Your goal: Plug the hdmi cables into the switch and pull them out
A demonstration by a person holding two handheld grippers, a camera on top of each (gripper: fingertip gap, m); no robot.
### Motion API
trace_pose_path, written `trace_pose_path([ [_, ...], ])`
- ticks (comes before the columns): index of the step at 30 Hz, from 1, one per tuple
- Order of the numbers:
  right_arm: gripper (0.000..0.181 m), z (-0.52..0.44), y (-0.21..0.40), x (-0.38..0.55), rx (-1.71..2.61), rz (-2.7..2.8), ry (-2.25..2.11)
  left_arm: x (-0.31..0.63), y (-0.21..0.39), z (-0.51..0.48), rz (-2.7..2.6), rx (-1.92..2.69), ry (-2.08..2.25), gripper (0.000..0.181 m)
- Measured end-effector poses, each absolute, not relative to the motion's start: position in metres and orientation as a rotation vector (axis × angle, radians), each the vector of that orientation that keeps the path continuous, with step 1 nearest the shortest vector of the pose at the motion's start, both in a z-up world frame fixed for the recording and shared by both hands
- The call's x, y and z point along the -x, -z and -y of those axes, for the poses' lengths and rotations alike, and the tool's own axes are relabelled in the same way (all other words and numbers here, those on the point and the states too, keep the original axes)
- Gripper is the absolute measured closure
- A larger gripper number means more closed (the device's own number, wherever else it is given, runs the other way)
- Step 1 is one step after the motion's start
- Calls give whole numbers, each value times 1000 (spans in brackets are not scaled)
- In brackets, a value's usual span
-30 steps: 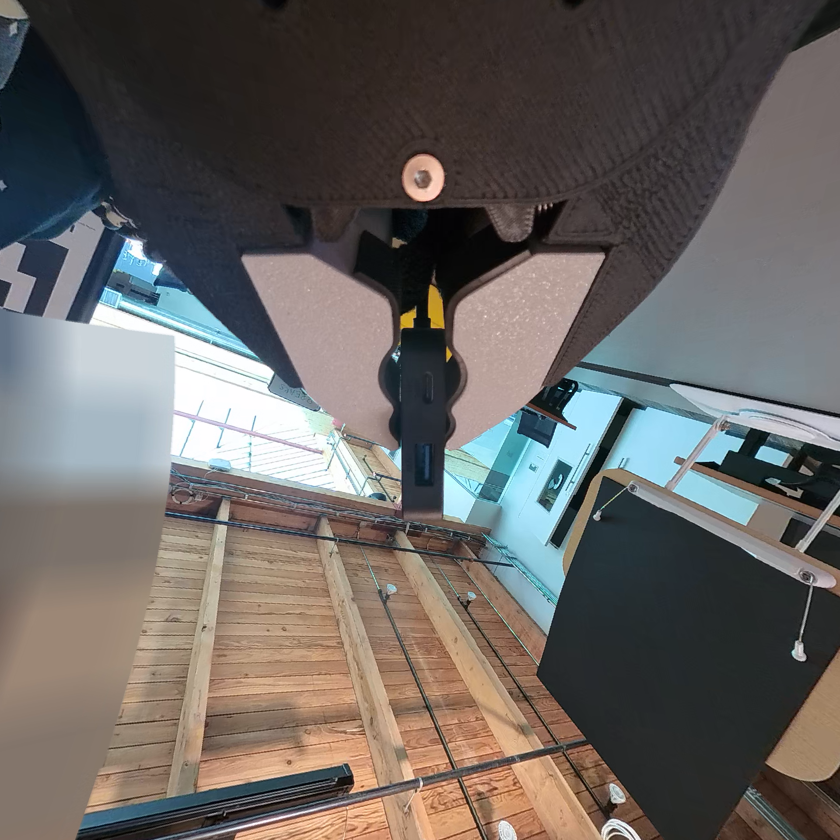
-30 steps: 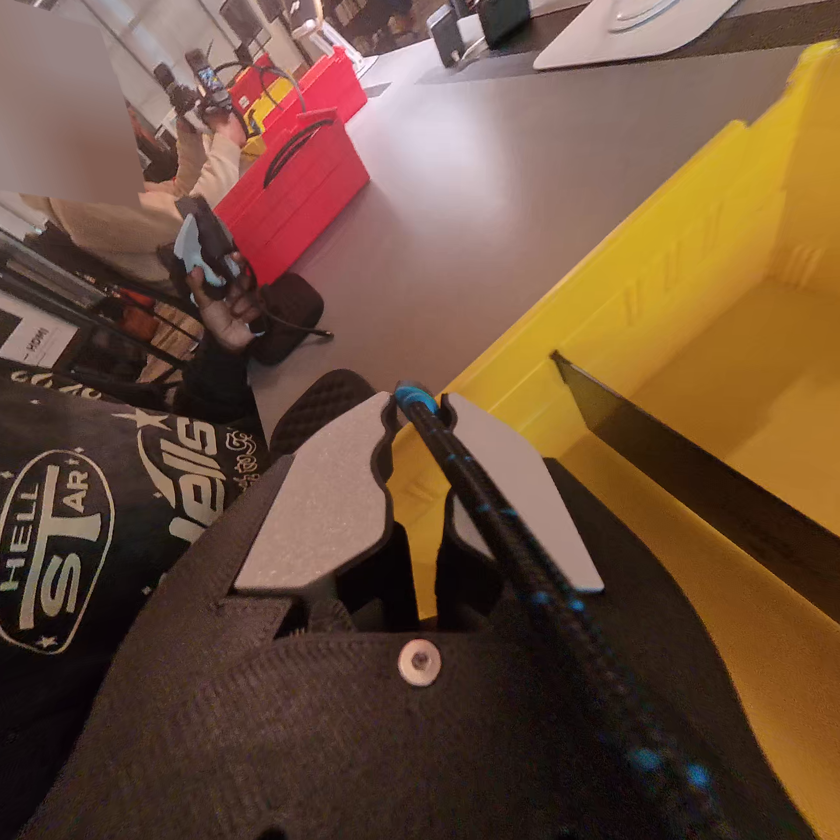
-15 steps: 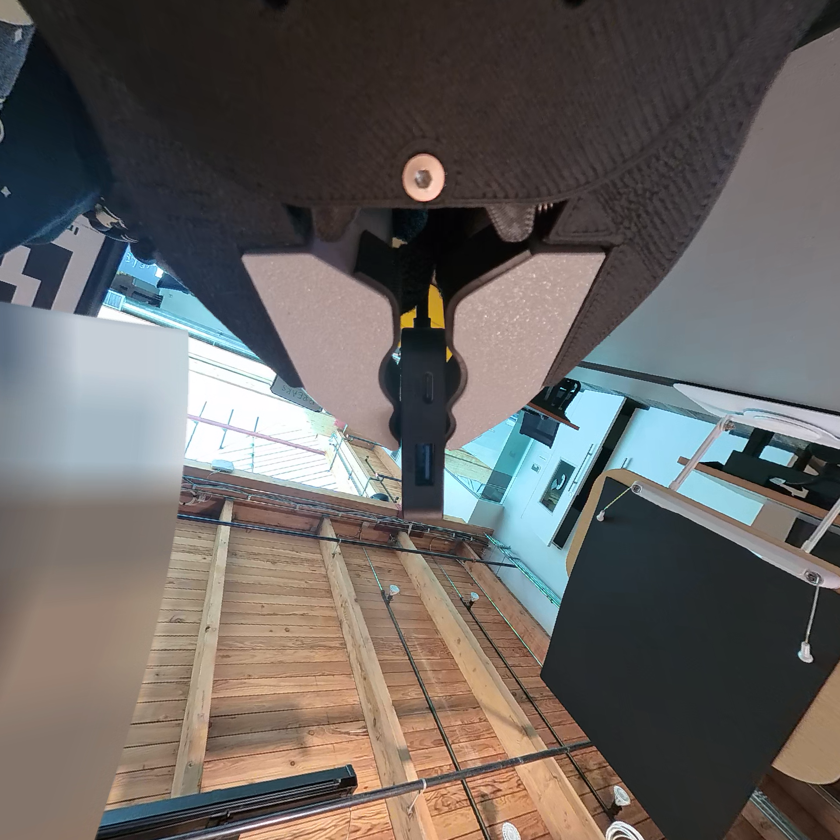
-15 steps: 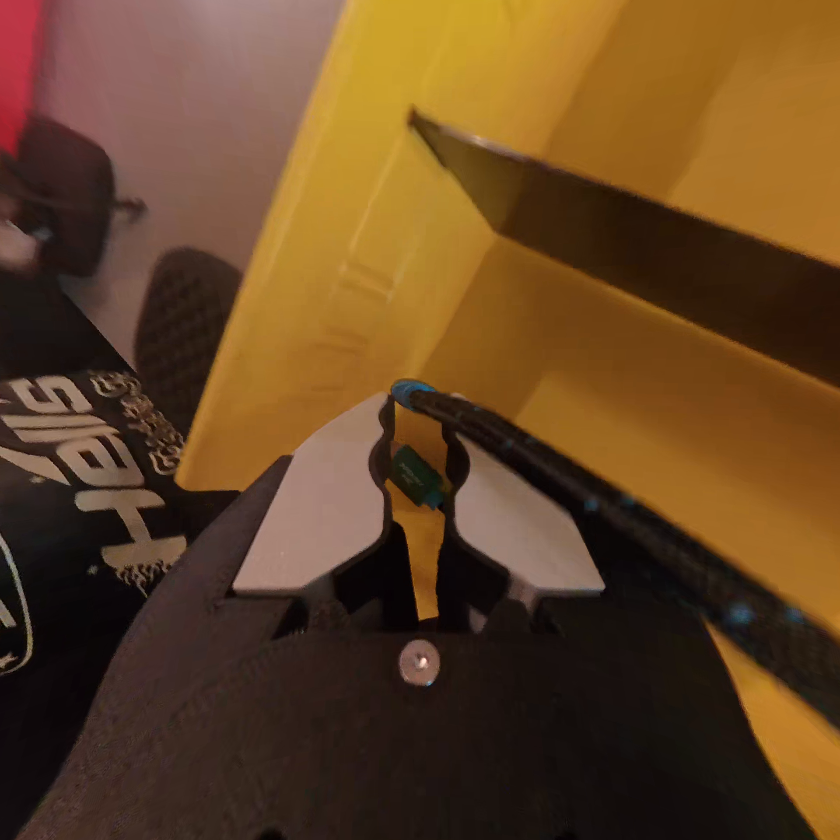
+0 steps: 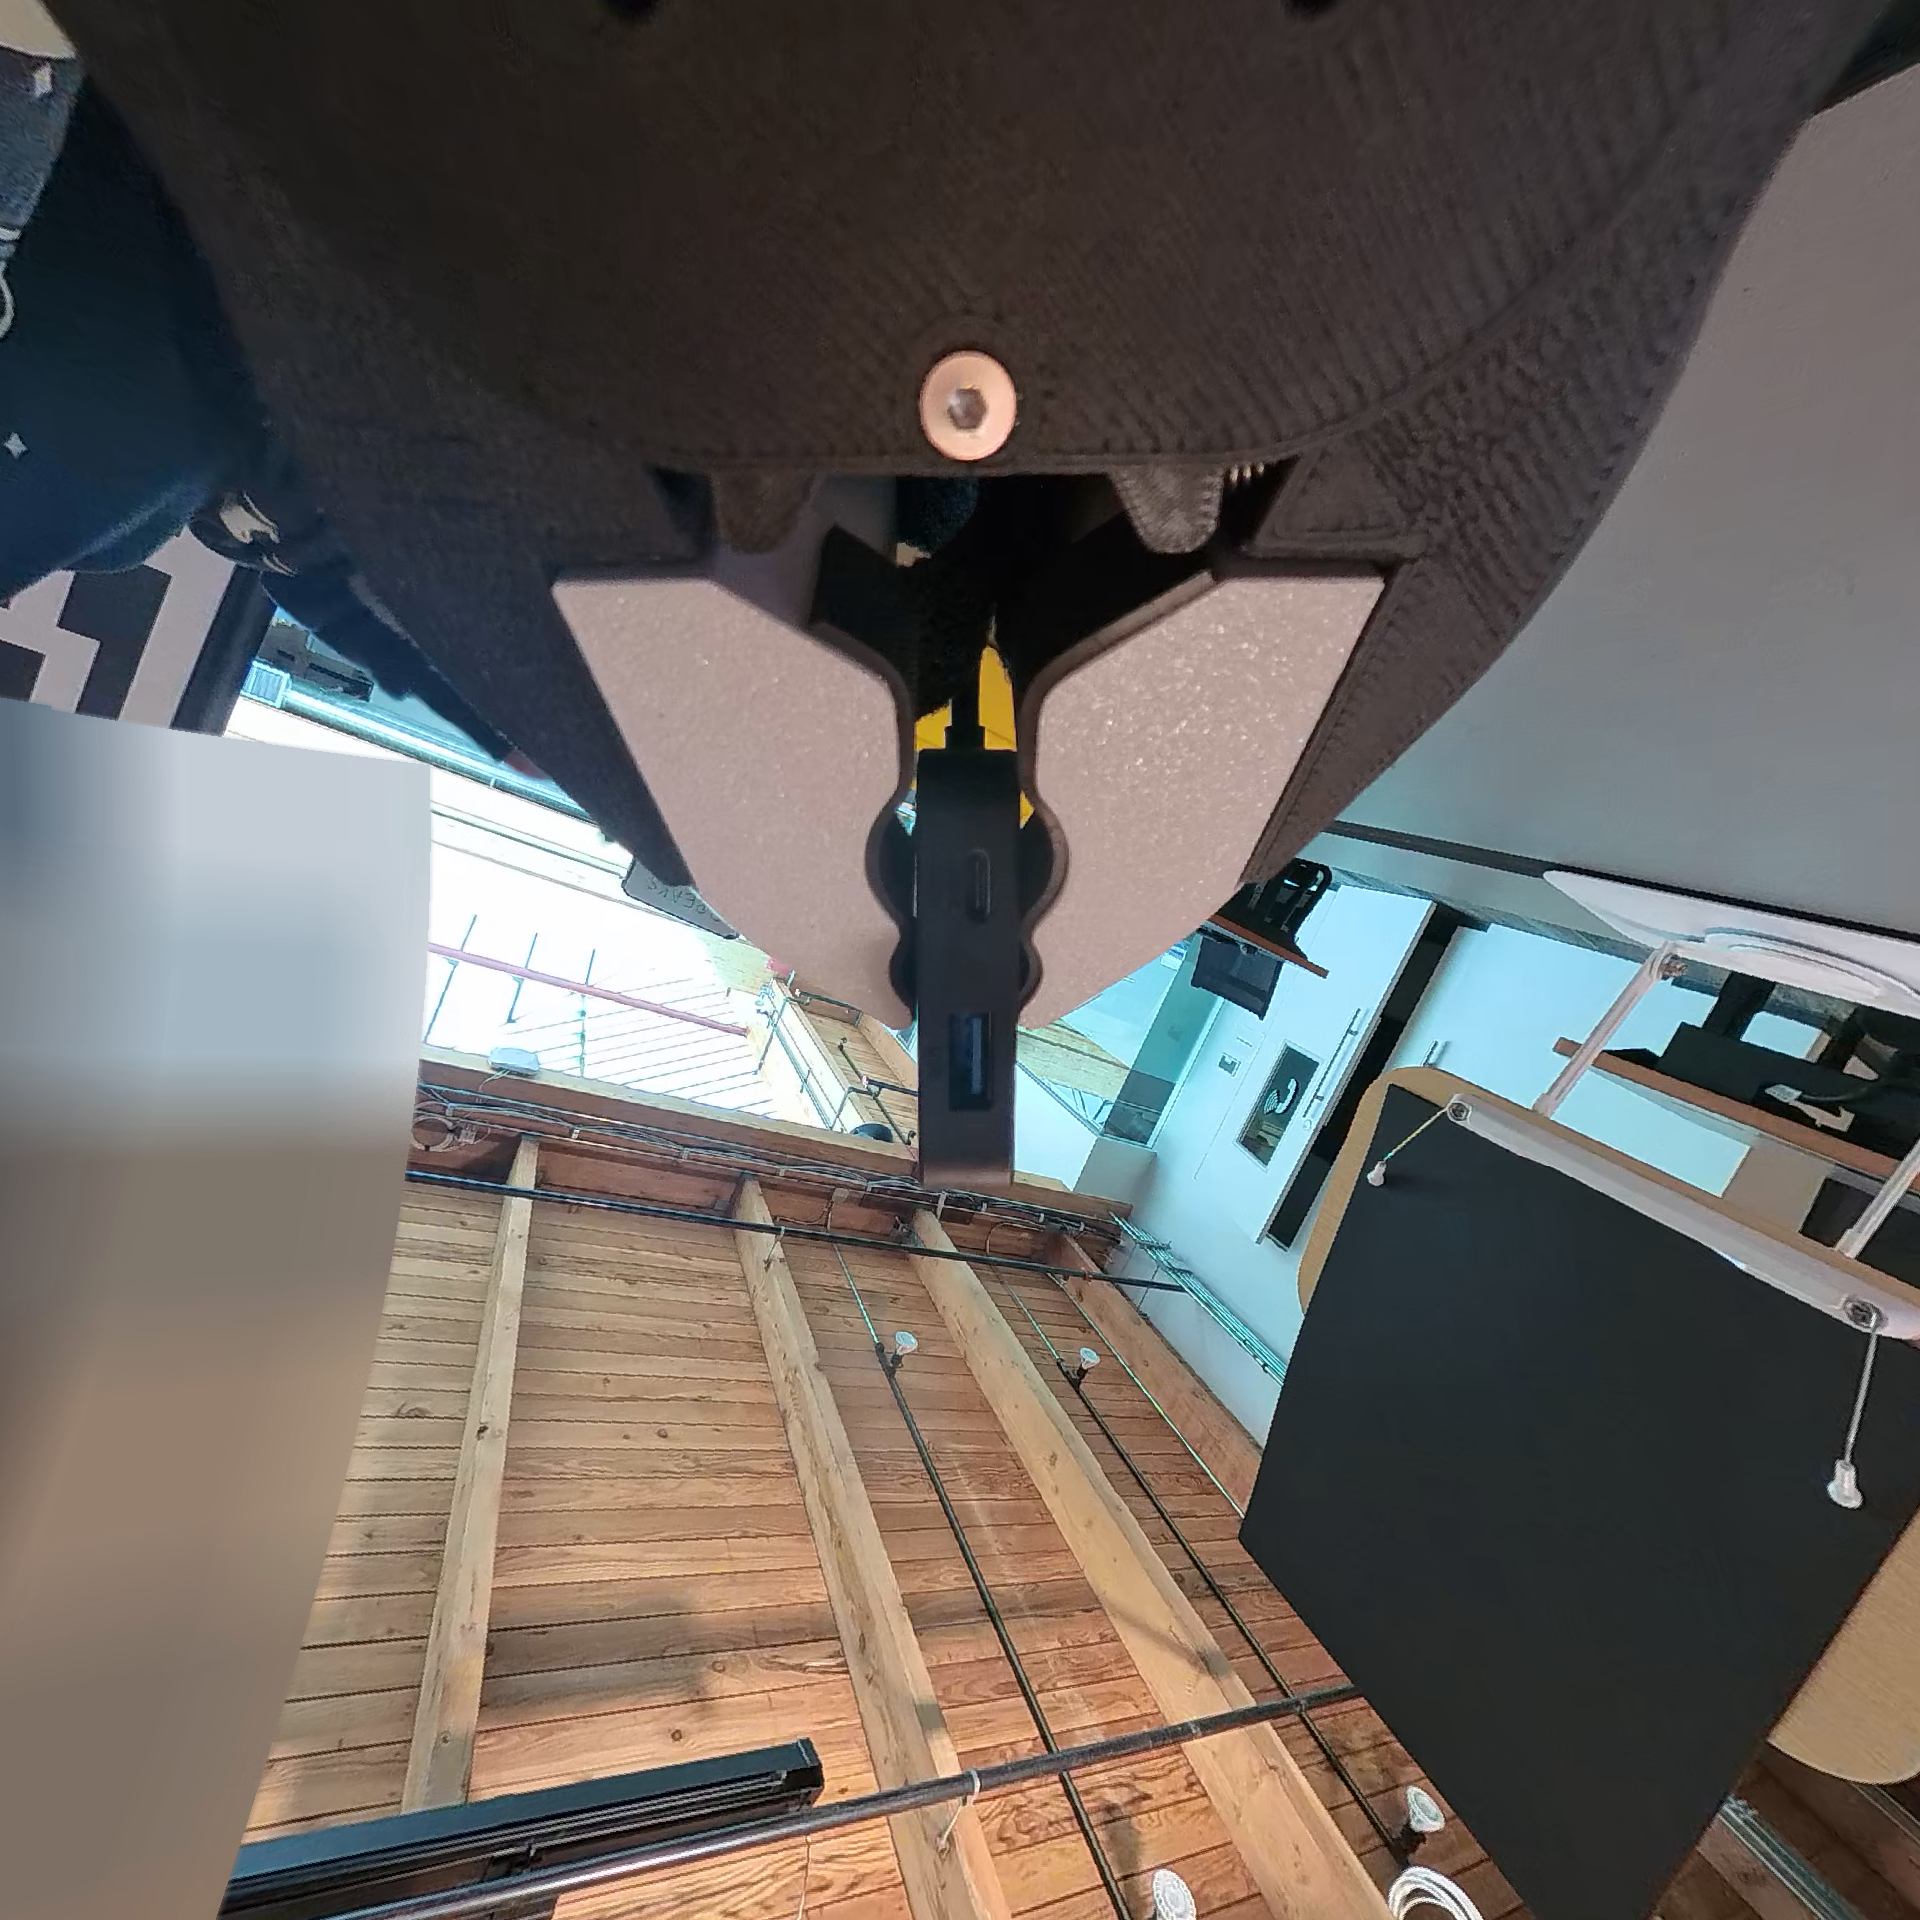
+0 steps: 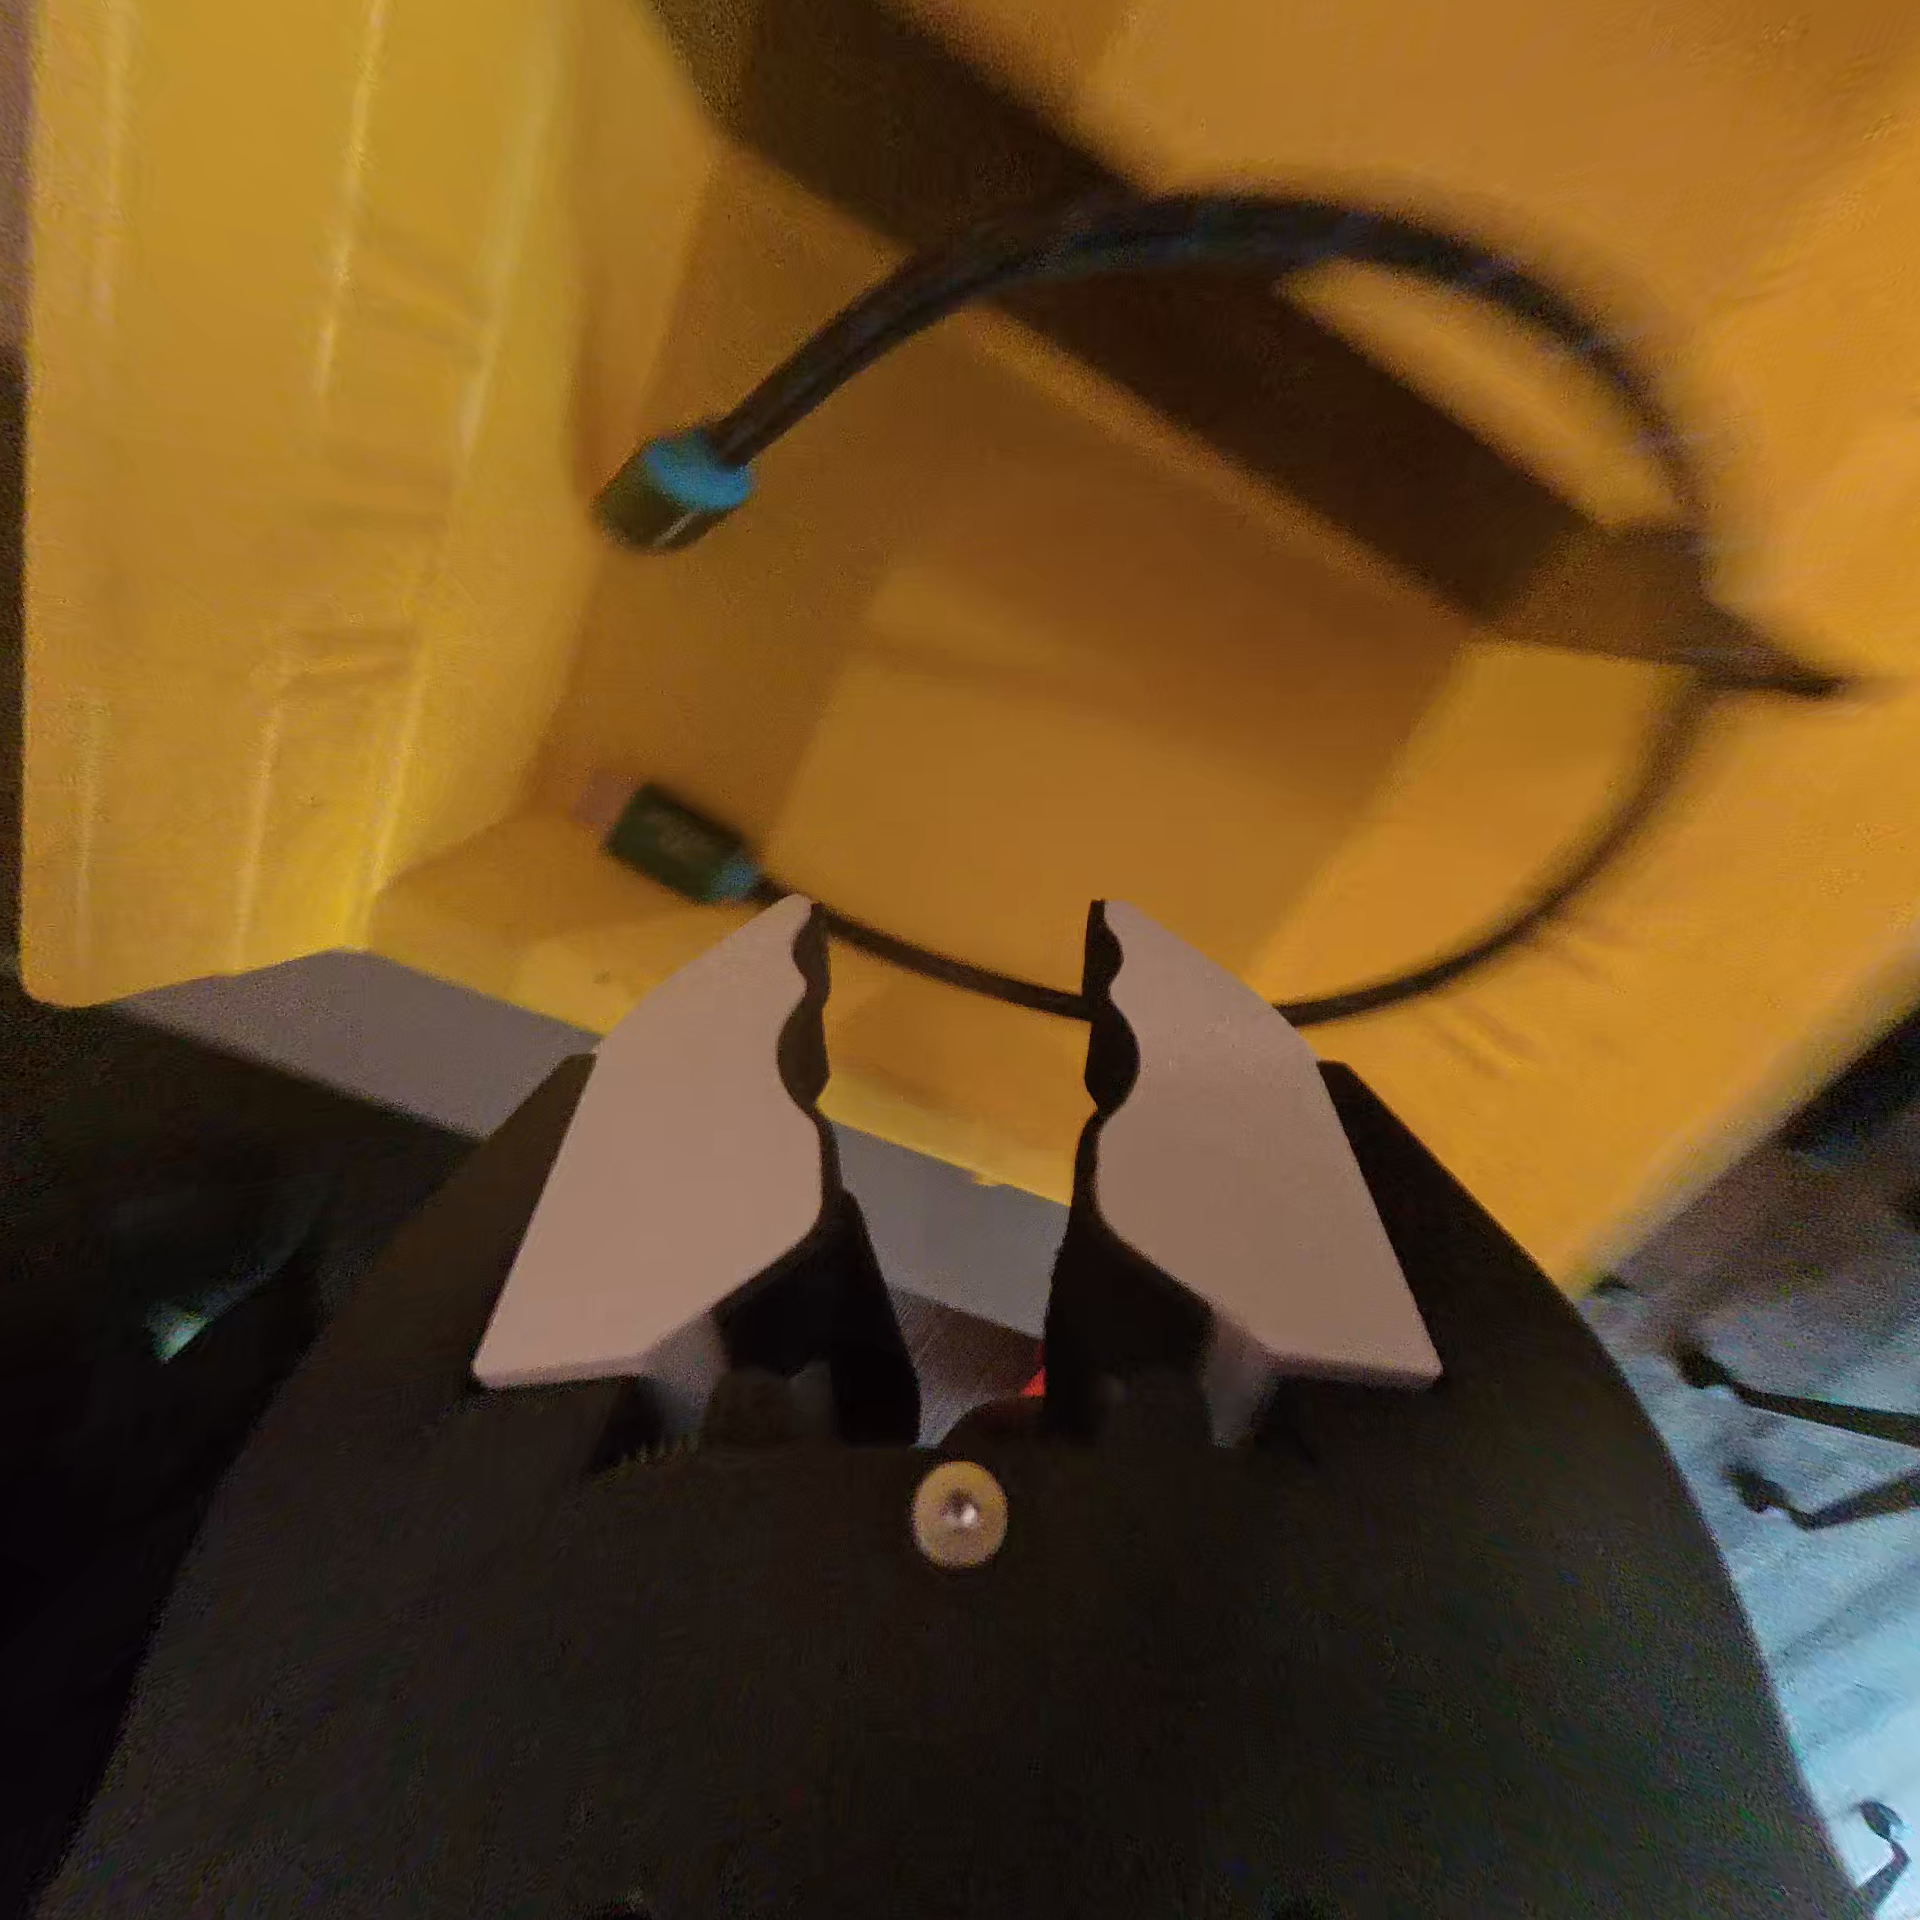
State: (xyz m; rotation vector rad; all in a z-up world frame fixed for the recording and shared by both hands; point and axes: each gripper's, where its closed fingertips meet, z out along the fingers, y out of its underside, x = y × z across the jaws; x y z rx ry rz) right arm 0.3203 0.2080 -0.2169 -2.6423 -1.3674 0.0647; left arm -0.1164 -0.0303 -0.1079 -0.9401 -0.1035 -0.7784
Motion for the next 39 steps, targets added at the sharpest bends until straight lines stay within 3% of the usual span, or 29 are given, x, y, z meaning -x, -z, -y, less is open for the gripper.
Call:
trace_pose_path([
  [5,135,-281,149,-296,2208,1303,-104,117,108,30,106,938,782,168],
  [11,143,-309,184,-285,2360,1309,-224,117,108,31,106,937,779,168],
  [13,169,-301,185,-283,2344,1327,-269,117,108,31,106,936,782,168],
  [16,178,-293,186,-293,2301,1334,-179,117,108,30,106,936,784,168],
  [28,171,-262,261,-327,2480,1400,4,115,108,29,102,946,777,168],
  [34,155,-275,185,-297,2238,1090,-240,115,109,27,103,955,777,168],
  [39,143,-287,206,-316,2418,911,-73,114,109,28,99,951,770,168],
])
